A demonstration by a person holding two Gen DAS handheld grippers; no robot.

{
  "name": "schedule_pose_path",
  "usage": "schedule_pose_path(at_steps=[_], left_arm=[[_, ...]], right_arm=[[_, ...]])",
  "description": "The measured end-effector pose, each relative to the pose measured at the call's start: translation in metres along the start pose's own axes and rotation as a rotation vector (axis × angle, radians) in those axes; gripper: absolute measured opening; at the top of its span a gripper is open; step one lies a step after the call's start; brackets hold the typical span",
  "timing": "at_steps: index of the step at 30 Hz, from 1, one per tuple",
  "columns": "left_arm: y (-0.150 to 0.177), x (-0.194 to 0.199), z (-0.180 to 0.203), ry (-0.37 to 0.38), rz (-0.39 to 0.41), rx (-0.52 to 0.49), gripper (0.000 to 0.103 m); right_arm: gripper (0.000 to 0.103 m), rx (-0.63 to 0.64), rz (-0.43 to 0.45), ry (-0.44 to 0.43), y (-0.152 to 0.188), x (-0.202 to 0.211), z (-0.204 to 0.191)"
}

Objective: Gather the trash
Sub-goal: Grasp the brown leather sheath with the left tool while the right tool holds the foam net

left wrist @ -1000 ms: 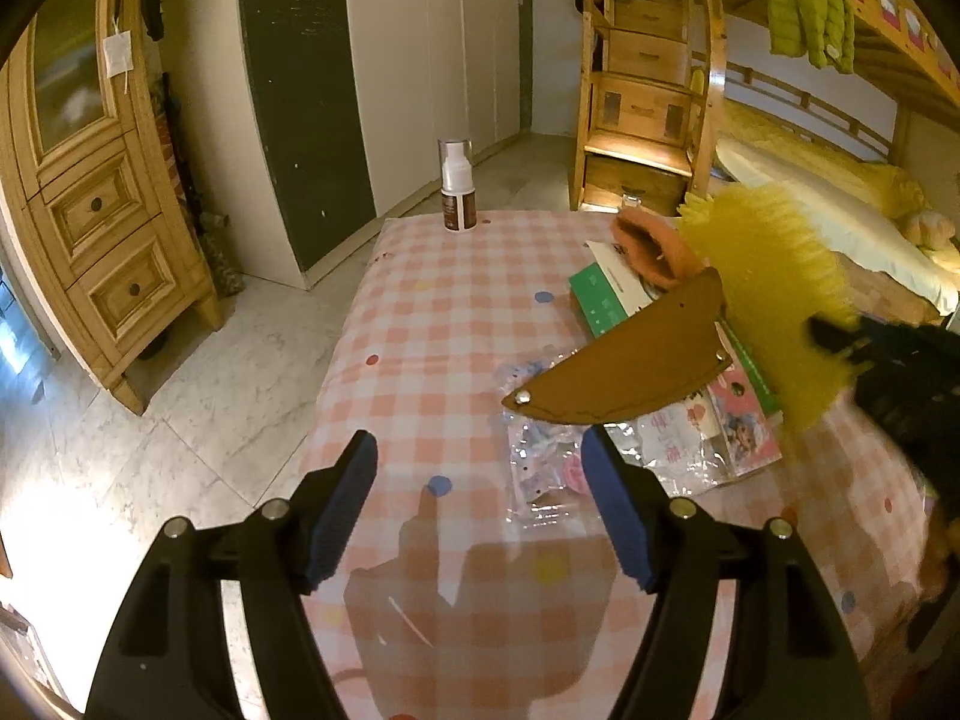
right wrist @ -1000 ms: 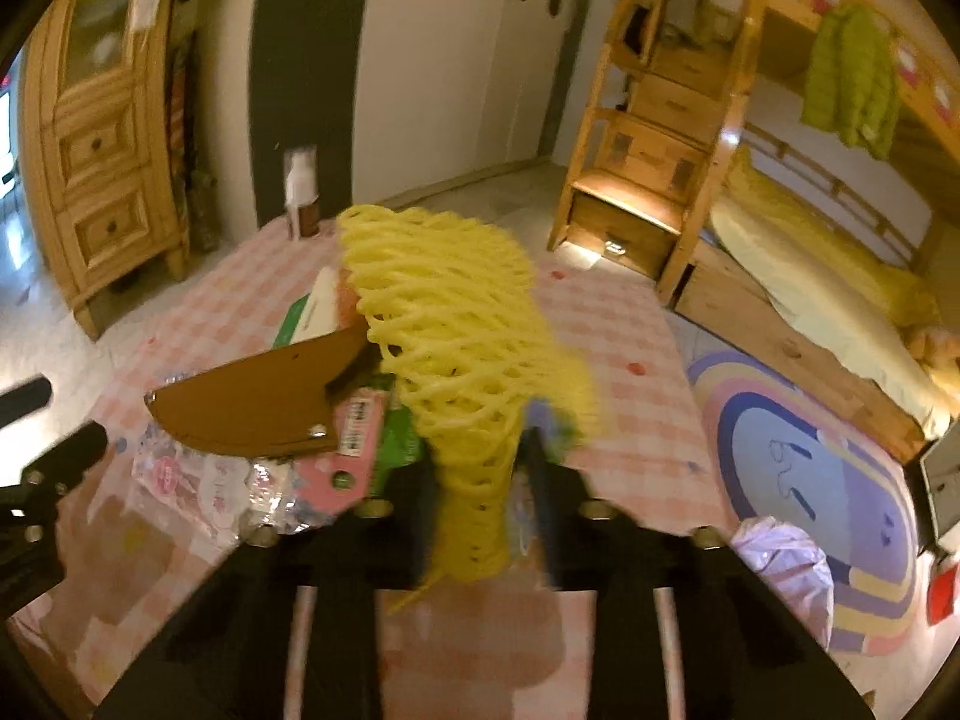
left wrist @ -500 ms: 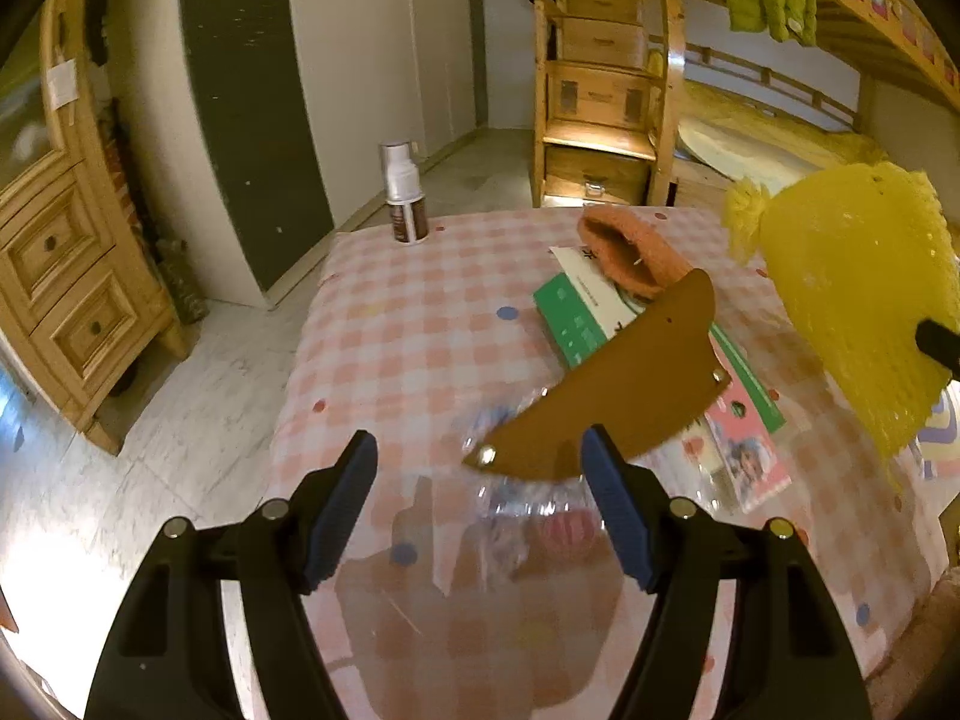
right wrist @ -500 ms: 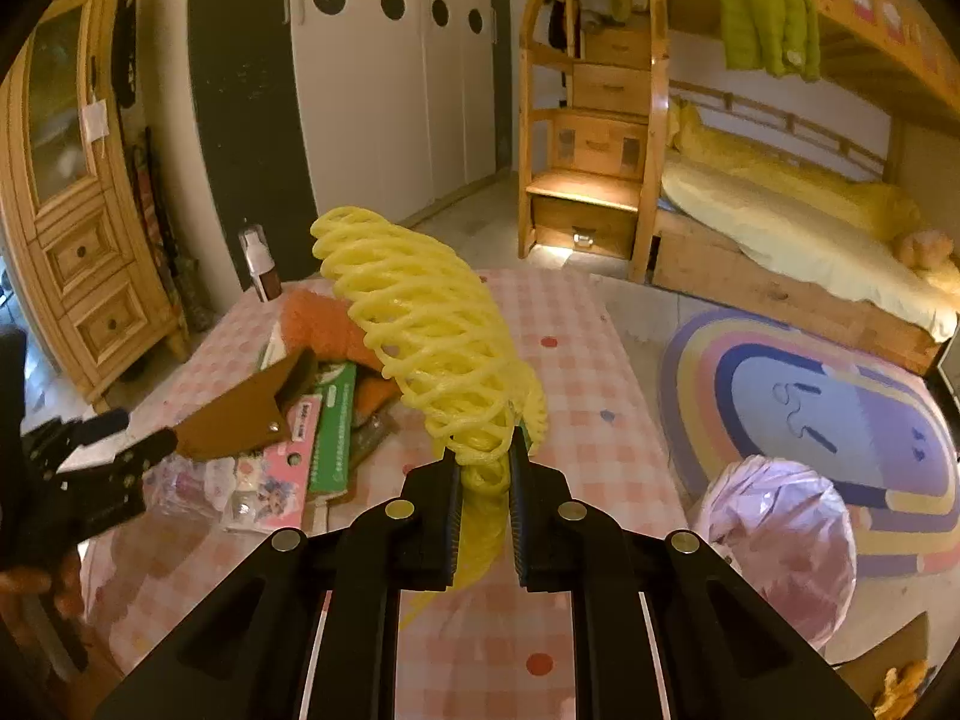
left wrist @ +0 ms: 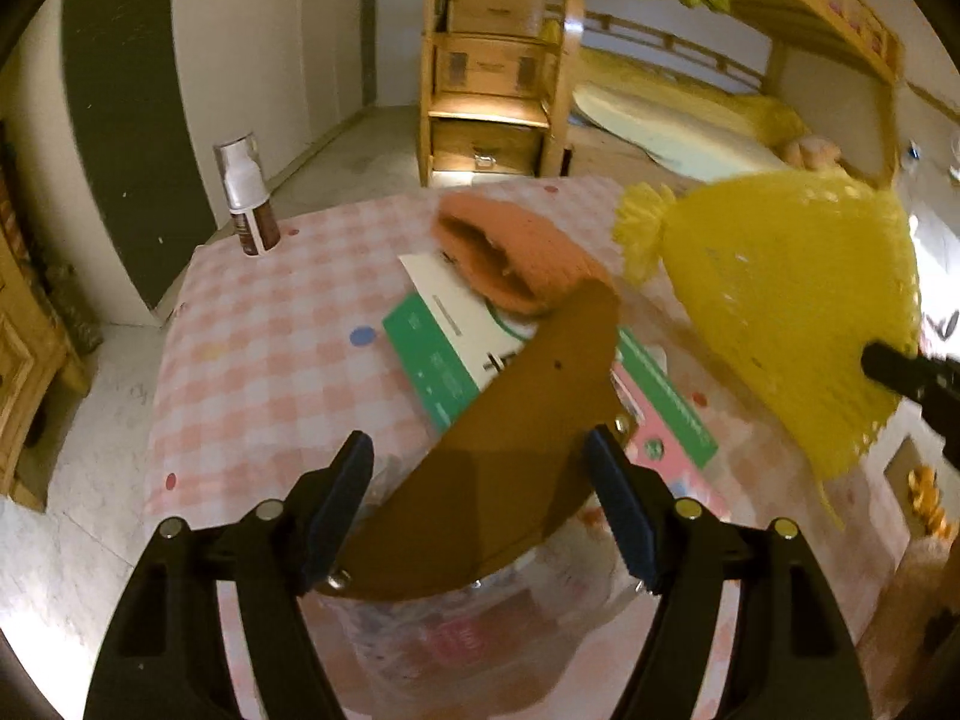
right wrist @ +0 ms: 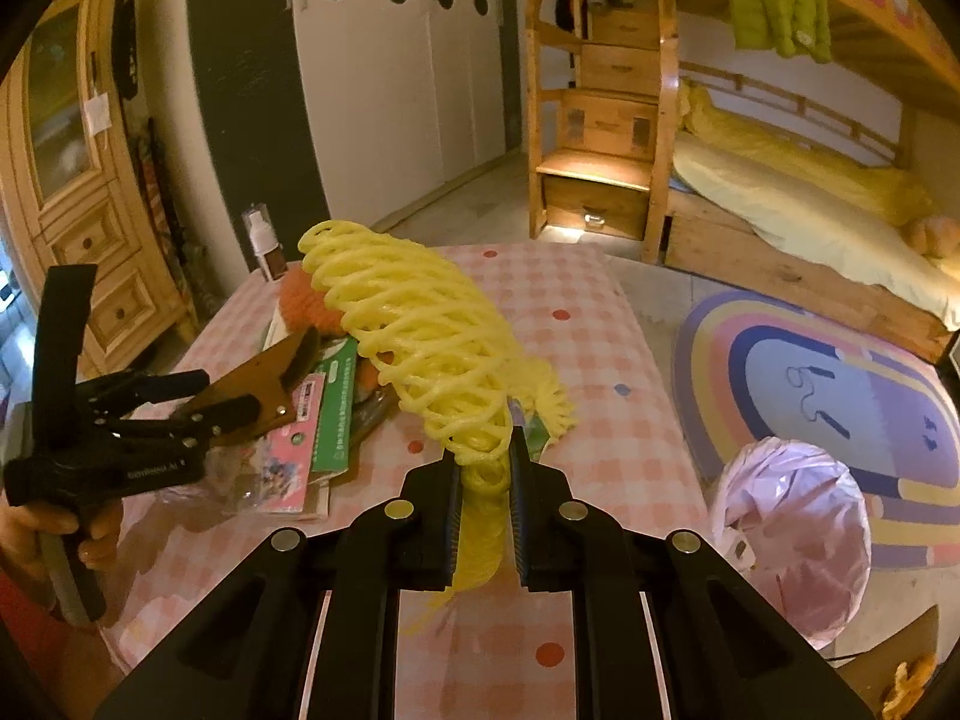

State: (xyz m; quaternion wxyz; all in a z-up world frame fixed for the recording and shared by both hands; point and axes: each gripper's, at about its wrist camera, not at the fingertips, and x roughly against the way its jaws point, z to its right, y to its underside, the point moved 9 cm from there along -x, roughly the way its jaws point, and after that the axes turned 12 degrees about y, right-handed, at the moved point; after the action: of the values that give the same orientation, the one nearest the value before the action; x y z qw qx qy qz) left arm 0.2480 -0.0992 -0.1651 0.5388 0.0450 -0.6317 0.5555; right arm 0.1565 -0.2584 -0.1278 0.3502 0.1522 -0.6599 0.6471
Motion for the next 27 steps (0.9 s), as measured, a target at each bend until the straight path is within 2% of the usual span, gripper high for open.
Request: schedule_pose_path(at_steps=[5,8,12,13,17,22,24,27], left_arm=[[0.014,0.011,0.020,0.026,-0.024,-0.047,0.071],[0.024,0.016,0.029,0.005,-0.034,-0.073,0.071],[0.038,0.006,0.027,-0.084,-0.068,-0.130,0.066],[0.037,0.004,0.025,-0.087,-0.062,-0.128,0.066],[0.028,0.010,0.017,-0.052,-0.014,-0.073,0.066],[0.026,-0.003,0.020,-0.051,-0.052,-0.105,0.065],[0.024,-0.004,0.022,-0.027,-0.049,-0.087,0.055],[0.023,-0.004,0.025,-0.046,-0.038,-0.089,0.050]], right_arm=[[0.015,-0.013,-0.001,-0.009,0.002,0.002,0.002],[0.015,-0.017,0.000,-0.012,0.004,0.004,0.004],[0.015,-0.022,-0.004,-0.019,0.006,0.006,0.005],[0.015,-0.022,-0.004,-0.021,0.006,0.007,0.005],[0.015,-0.027,-0.008,-0.029,0.009,0.008,0.006],[0.015,-0.038,-0.012,-0.036,0.008,0.007,0.006],[0.015,-0.034,-0.014,-0.035,0.009,0.007,0.006],[0.015,-0.030,-0.017,-0.038,0.009,0.006,0.005]])
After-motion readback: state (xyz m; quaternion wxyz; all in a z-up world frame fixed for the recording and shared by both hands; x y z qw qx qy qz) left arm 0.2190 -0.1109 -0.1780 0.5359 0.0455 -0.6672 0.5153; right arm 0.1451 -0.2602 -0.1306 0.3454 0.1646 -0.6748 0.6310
